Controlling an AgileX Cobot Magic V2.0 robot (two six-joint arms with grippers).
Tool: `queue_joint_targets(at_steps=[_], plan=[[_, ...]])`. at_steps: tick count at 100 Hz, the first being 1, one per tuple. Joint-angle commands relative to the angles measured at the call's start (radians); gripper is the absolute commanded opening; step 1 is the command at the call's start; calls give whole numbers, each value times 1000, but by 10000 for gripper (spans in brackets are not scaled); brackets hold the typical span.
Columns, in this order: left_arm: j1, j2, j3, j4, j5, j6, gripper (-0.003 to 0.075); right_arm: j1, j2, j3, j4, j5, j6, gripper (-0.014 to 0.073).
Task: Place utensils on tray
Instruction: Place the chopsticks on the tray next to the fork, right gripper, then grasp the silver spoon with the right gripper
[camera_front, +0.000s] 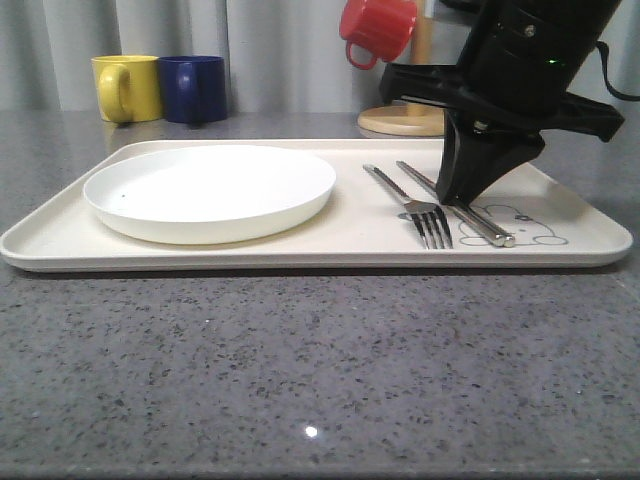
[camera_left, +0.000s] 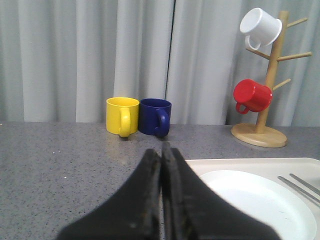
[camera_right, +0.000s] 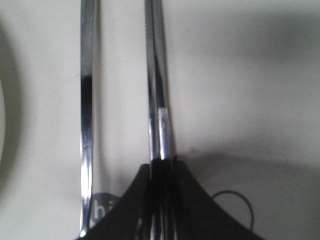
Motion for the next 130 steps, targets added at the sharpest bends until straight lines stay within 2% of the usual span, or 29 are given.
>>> queue_joint_targets(at_steps=[1,19,41,52,62,78,92,106,130], plan=[[4,11,-26,-10,-64,0,-19,-1,-40,-29,4,-32,1,133],[4,11,-26,-10,-64,0,-19,-1,-60,-29,4,-32,1,262],[4,11,-26,-10,-64,0,-19,-27,-157,-48,-78,-6,0,279],[4,11,-26,-10,-64,0,-19,-104,-190,-102,-149,100,-28,279],[4,11,-26,-10,-64,0,-19,-201,-193,-147,-158,183,-115,279],[4,11,-26,-10,-64,0,-19,-385,-190,-157,-146,248,-220,279],[4,11,-26,-10,-64,0,-19,-494,-164,-157,-135,267,-287,279],[4,11,-26,-10,-64,0,-19,-544,-122,-157,-135,258,-299,279],[4,11,-26,-10,-64,0,-19,-545,-44,-157,-144,216,-316,279]])
